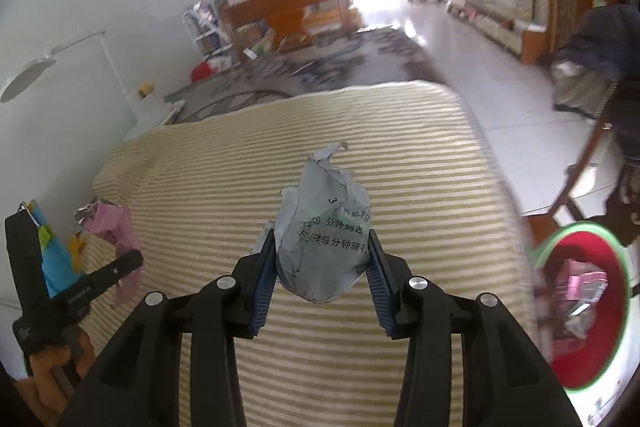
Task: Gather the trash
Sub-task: 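Carry the pink wrapper and white paper over the red bin and open both tools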
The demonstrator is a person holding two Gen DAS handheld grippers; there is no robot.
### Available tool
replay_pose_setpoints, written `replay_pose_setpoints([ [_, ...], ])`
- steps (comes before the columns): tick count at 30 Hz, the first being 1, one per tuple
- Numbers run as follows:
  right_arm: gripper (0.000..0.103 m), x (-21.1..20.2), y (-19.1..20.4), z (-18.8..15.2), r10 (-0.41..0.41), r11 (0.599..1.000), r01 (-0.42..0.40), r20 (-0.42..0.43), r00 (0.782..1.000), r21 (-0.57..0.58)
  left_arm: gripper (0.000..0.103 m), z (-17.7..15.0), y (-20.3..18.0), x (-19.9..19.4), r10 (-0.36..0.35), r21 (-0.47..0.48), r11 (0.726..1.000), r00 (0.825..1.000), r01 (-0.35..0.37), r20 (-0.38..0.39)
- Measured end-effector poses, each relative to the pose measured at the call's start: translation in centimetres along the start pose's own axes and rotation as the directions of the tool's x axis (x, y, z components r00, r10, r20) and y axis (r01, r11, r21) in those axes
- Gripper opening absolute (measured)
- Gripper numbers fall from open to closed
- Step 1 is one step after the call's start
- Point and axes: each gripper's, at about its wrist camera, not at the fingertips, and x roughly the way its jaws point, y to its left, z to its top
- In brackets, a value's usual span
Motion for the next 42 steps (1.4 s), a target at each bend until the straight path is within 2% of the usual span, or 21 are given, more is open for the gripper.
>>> replay_pose_setpoints([
  [3, 0.041, -1.1, -2.4, -0.6, -0.081, 0.996, 0.079, 0.047, 0.996, 0.03, 0.035, -0.5, -2.1, 0.8, -0.027, 0.046, 0.999, 0.999, 0.029, -0.035],
  [6, 0.041, -2.2, -5.4, -0.4, -0.121, 0.984, 0.11, 0.071, 0.99, 0.141, 0.035, -1.1, -5.7, 1.5, -0.11, 0.088, 0.989, 0.991, 0.117, -0.078],
  [8, 0.041, -3.0, -7.1, -0.3, -0.205, 0.964, 0.184, 0.093, 0.974, 0.193, 0.035, -1.6, -9.0, 2.3, -0.177, 0.122, 0.974, 0.977, 0.191, -0.116],
  [11, 0.041, -4.8, -10.8, -0.6, -0.285, 0.916, 0.237, 0.112, 0.952, 0.323, 0.035, -2.3, -14.6, 3.8, -0.284, 0.164, 0.935, 0.941, 0.314, -0.185],
  [13, 0.041, -5.7, -12.6, -0.9, -0.338, 0.886, 0.279, 0.104, 0.935, 0.37, 0.035, -2.8, -18.9, 5.1, -0.349, 0.185, 0.898, 0.903, 0.399, -0.25],
  [15, 0.041, -6.8, -15.0, -1.3, -0.385, 0.843, 0.31, 0.091, 0.918, 0.44, 0.035, -3.3, -22.2, 6.0, -0.388, 0.202, 0.868, 0.873, 0.454, -0.295],
  [17, 0.041, -7.6, -17.3, -2.0, -0.396, 0.803, 0.305, 0.076, 0.915, 0.512, 0.035, -4.0, -25.9, 6.9, -0.407, 0.248, 0.832, 0.85, 0.496, -0.334],
  [19, 0.041, -8.3, -20.0, -3.0, -0.396, 0.747, 0.285, 0.057, 0.917, 0.601, 0.035, -4.8, -28.9, 7.8, -0.389, 0.306, 0.808, 0.846, 0.504, -0.365],
  [21, 0.041, -8.6, -21.9, -3.7, -0.396, 0.698, 0.27, 0.042, 0.917, 0.663, 0.035, -5.4, -30.6, 8.5, -0.376, 0.332, 0.795, 0.841, 0.508, -0.389],
  [22, 0.043, -8.8, -22.6, -3.8, -0.396, 0.68, 0.267, 0.035, 0.917, 0.683, 0.038, -5.7, -31.6, 9.0, -0.369, 0.344, 0.786, 0.837, 0.513, -0.405],
  [23, 0.044, -8.8, -23.4, -4.2, -0.399, 0.653, 0.268, 0.021, 0.917, 0.708, 0.047, -6.1, -32.1, 9.3, -0.363, 0.354, 0.781, 0.835, 0.515, -0.414],
  [24, 0.045, -8.8, -23.8, -4.3, -0.403, 0.636, 0.273, 0.009, 0.915, 0.722, 0.056, -6.4, -32.7, 9.6, -0.348, 0.374, 0.776, 0.839, 0.508, -0.418],
  [25, 0.05, -8.9, -24.0, -4.4, -0.404, 0.629, 0.273, 0.006, 0.915, 0.728, 0.075, -6.5, -33.1, 9.6, -0.341, 0.394, 0.774, 0.851, 0.496, -0.4],
  [26, 0.055, -9.0, -24.2, -4.5, -0.413, 0.619, 0.276, 0.005, 0.911, 0.736, 0.084, -6.7, -33.2, 9.2, -0.347, 0.405, 0.772, 0.859, 0.489, -0.376],
  [28, 0.073, -9.5, -24.0, -4.4, -0.453, 0.607, 0.294, 0.017, 0.891, 0.738, 0.089, -6.6, -33.0, 8.2, -0.357, 0.429, 0.771, 0.878, 0.47, -0.319],
  [30, 0.075, -10.0, -23.5, -4.2, -0.479, 0.613, 0.3, 0.041, 0.877, 0.731, 0.092, -6.3, -32.9, 7.3, -0.34, 0.455, 0.776, 0.898, 0.436, -0.281],
  [31, 0.076, -10.1, -23.1, -4.0, -0.48, 0.624, 0.294, 0.058, 0.875, 0.724, 0.093, -5.9, -32.5, 6.5, -0.335, 0.471, 0.78, 0.91, 0.412, -0.242],
  [35, 0.084, -10.1, -21.8, -3.1, -0.483, 0.667, 0.276, 0.119, 0.867, 0.692, 0.097, -4.2, -30.6, 3.3, -0.323, 0.485, 0.81, 0.941, 0.33, -0.101],
  [38, 0.087, -9.5, -19.6, -1.7, -0.483, 0.726, 0.296, 0.154, 0.862, 0.621, 0.098, -2.8, -28.6, 0.7, -0.297, 0.469, 0.845, 0.955, 0.256, 0.014],
  [39, 0.088, -9.2, -18.4, -1.1, -0.481, 0.756, 0.309, 0.17, 0.86, 0.576, 0.098, -2.4, -27.9, -0.1, -0.284, 0.458, 0.858, 0.958, 0.232, 0.048],
  [42, 0.092, -8.8, -15.3, 0.0, -0.476, 0.82, 0.332, 0.233, 0.848, 0.467, 0.098, -1.6, -25.8, -1.8, -0.274, 0.414, 0.884, 0.958, 0.216, 0.085],
])
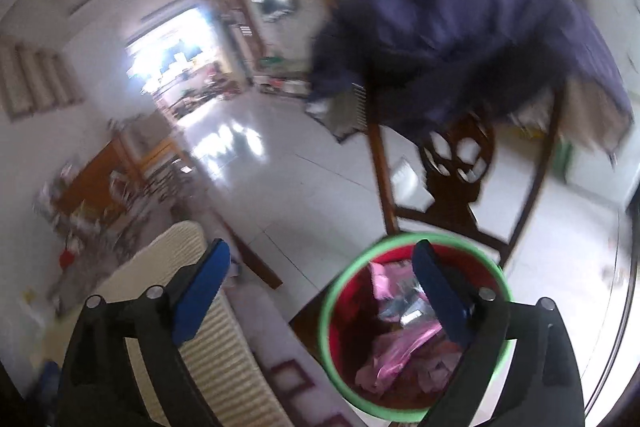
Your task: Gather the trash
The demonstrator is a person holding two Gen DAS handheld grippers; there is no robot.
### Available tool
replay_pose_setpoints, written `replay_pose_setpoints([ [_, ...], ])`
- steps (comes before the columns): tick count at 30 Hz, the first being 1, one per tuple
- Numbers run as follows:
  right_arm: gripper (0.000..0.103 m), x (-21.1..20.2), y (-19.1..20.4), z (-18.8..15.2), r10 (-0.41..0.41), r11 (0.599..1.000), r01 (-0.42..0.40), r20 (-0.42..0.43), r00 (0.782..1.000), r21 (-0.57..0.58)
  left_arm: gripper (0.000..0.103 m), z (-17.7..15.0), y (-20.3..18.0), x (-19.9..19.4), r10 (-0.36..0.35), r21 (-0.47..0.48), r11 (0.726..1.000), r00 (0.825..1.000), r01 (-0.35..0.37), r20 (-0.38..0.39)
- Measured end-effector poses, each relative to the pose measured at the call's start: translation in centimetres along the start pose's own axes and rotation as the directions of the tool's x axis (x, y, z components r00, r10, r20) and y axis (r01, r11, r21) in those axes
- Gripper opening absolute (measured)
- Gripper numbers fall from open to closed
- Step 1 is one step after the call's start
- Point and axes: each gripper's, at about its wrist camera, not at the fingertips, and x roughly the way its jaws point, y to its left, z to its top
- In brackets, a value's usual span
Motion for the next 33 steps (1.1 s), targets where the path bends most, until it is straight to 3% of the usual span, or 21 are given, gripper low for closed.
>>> replay_pose_setpoints([
  [4, 0.096, -1.7, 3.4, -0.8, 0.081, 0.989, -0.068, 0.09, 0.993, -0.134, 0.098, -0.4, 2.7, -2.5, 0.053, -0.047, 0.998, 0.998, -0.052, 0.028],
  [8, 0.096, -2.0, 5.4, -1.5, 0.157, 0.969, -0.132, 0.108, 0.982, -0.211, 0.098, -0.5, 4.3, -4.5, 0.119, -0.068, 0.991, 0.99, -0.114, 0.076],
  [15, 0.096, -2.6, 7.1, -2.6, 0.21, 0.945, -0.158, 0.16, 0.965, -0.287, 0.098, 0.0, 4.8, -6.5, 0.152, -0.082, 0.987, 0.977, -0.141, 0.15],
  [18, 0.096, -2.6, 7.6, -2.9, 0.201, 0.933, -0.14, 0.157, 0.967, -0.33, 0.098, 0.0, 4.9, -6.9, 0.164, -0.084, 0.985, 0.973, -0.152, 0.161],
  [22, 0.096, -1.7, 7.1, -2.8, 0.204, 0.942, -0.165, 0.11, 0.973, -0.291, 0.098, 0.0, 5.1, -7.3, 0.159, -0.081, 0.986, 0.972, -0.147, 0.17],
  [25, 0.096, -1.8, 6.5, -2.8, 0.194, 0.956, -0.159, 0.125, 0.973, -0.247, 0.098, -0.1, 5.2, -7.4, 0.164, -0.082, 0.985, 0.972, -0.151, 0.17],
  [33, 0.096, -2.0, 7.2, -3.3, 0.213, 0.943, -0.174, 0.115, 0.97, -0.283, 0.098, -0.3, 5.4, -7.5, 0.17, -0.071, 0.984, 0.971, -0.16, 0.169],
])
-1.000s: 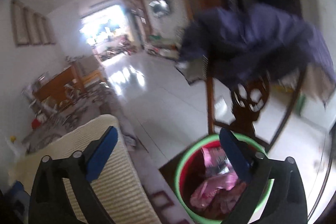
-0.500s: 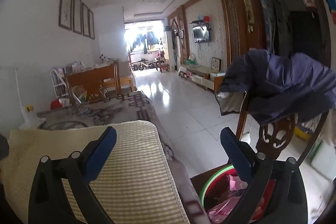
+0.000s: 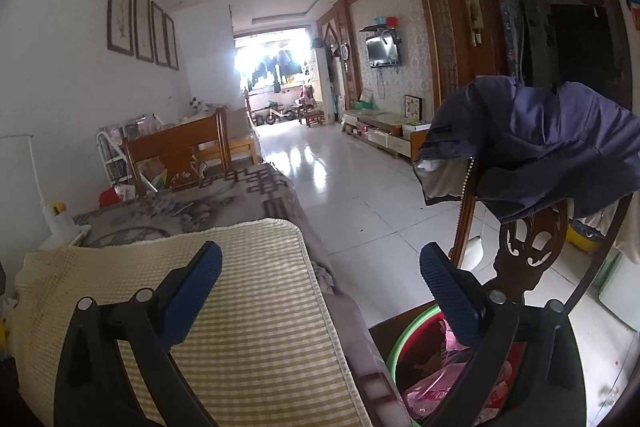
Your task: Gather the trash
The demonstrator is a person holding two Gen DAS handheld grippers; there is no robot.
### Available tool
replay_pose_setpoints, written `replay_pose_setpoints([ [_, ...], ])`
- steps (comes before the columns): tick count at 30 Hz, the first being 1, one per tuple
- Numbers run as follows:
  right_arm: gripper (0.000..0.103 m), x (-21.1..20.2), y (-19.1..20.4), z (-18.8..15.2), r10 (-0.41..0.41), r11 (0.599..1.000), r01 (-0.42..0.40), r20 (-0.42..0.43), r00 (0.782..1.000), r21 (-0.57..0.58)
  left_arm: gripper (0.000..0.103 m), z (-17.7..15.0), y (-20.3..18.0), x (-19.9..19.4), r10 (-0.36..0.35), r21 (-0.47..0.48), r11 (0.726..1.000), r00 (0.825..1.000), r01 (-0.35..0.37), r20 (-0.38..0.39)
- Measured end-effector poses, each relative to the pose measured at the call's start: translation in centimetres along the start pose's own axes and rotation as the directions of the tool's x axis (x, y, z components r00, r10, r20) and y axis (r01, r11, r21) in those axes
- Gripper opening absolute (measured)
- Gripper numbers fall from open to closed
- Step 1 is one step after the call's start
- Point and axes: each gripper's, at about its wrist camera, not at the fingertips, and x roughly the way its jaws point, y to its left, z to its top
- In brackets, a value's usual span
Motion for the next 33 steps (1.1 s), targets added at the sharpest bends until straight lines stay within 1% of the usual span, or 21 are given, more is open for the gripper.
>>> replay_pose_setpoints([
  [2, 0.096, 0.0, 0.1, 0.0, 0.001, 1.0, -0.001, 0.0, 1.0, -0.002, 0.098, 0.0, 0.1, 0.0, 0.001, -0.004, 1.0, 1.0, -0.001, -0.002],
  [9, 0.096, 0.2, 0.1, -0.1, 0.005, 1.0, -0.005, -0.022, 1.0, 0.006, 0.098, -0.2, 1.1, 0.5, 0.003, -0.068, 0.998, 1.0, -0.005, -0.028],
  [13, 0.096, 0.2, 0.3, -0.2, 0.007, 1.0, -0.008, -0.029, 1.0, -0.004, 0.098, -0.2, 1.2, 0.6, 0.009, -0.066, 0.998, 0.999, -0.011, -0.03],
  [21, 0.096, 0.7, 1.1, -0.5, 0.022, 0.999, -0.024, -0.056, 0.998, -0.041, 0.098, -0.5, 1.3, 0.8, -0.003, -0.06, 0.998, 0.999, 0.001, -0.039],
  [33, 0.096, 1.5, 1.9, -1.2, 0.037, 0.995, -0.045, -0.098, 0.995, -0.091, 0.098, -0.8, 2.0, 1.2, -0.014, -0.076, 0.997, 0.998, 0.01, -0.054],
])
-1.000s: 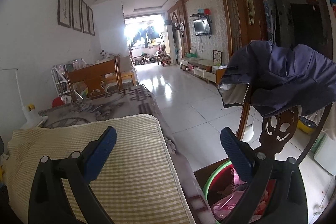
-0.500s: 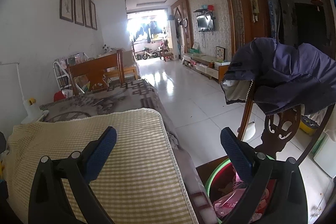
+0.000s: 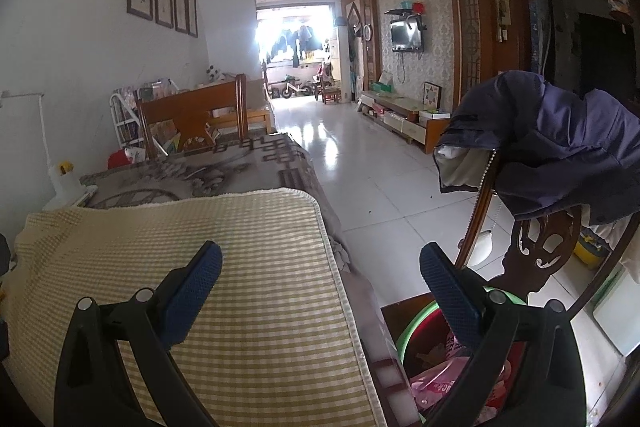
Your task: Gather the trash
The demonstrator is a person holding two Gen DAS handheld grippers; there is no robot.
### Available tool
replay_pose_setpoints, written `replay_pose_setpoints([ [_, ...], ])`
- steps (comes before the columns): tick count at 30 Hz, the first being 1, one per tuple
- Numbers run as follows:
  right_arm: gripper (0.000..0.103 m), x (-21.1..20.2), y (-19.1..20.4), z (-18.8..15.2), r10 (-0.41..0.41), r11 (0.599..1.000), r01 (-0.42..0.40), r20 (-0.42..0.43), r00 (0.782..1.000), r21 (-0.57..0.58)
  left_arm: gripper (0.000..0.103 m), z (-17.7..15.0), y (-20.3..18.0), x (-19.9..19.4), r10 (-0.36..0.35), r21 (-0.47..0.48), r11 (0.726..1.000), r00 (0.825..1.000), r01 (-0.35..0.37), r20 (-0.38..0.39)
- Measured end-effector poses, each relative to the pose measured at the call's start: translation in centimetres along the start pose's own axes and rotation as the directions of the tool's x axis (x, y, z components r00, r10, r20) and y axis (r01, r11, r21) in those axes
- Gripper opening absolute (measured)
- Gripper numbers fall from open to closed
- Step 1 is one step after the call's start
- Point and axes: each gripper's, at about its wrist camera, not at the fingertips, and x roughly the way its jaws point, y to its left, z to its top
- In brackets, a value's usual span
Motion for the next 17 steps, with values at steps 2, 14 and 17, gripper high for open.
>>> replay_pose_setpoints([
  [2, 0.096, 0.2, 0.2, -0.1, 0.002, 1.0, -0.002, -0.007, 1.0, -0.012, 0.098, -0.1, 0.0, 0.1, -0.003, -0.002, 1.0, 1.0, 0.003, -0.004],
  [14, 0.096, 2.9, 3.1, -1.2, 0.058, 0.992, -0.07, -0.11, 0.992, -0.107, 0.098, -0.6, 1.5, 1.0, 0.02, -0.024, 0.999, 0.998, -0.022, -0.056],
  [17, 0.096, 6.5, 4.1, -2.2, 0.095, 0.991, -0.116, -0.254, 0.962, -0.066, 0.098, -1.1, 3.1, 1.1, 0.063, -0.022, 0.998, 0.995, -0.065, -0.078],
])
